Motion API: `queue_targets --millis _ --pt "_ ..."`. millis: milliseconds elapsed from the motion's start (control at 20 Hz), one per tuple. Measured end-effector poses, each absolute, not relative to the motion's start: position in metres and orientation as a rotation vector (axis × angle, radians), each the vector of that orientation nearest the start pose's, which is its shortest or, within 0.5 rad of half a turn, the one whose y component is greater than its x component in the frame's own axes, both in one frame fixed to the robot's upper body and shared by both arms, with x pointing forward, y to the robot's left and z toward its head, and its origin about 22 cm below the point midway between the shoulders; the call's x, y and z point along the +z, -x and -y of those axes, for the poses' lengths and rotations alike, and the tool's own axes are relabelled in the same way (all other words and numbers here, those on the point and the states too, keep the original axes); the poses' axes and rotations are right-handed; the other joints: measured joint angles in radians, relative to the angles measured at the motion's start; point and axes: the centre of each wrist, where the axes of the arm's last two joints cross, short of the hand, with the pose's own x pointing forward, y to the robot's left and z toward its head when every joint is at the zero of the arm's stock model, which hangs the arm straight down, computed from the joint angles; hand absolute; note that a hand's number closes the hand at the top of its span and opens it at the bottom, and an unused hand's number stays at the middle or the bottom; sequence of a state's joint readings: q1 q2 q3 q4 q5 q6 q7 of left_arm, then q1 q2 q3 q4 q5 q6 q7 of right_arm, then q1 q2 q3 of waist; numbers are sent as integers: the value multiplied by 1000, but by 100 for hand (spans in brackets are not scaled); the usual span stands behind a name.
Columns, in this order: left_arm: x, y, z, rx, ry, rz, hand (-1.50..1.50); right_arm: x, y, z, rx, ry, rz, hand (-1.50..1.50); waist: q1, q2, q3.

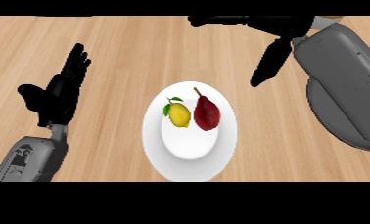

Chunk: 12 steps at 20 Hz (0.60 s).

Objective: Pick the lemon from the plate and place it in the pan

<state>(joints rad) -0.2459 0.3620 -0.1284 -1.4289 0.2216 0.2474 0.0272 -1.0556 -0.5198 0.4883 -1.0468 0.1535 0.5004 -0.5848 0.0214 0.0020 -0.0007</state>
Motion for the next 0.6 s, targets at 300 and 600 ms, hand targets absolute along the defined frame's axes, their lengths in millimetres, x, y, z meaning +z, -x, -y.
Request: queue_targets --millis 300,600 --pt "52 -301 -270 -56 -202 1616 0 225 -406 127 1750 -235 1975 -150 -11 -2 0" --pt "48 -295 -276 -53 -205 1616 0 222 -391 93 1823 -345 1894 -150 -16 -4 0"
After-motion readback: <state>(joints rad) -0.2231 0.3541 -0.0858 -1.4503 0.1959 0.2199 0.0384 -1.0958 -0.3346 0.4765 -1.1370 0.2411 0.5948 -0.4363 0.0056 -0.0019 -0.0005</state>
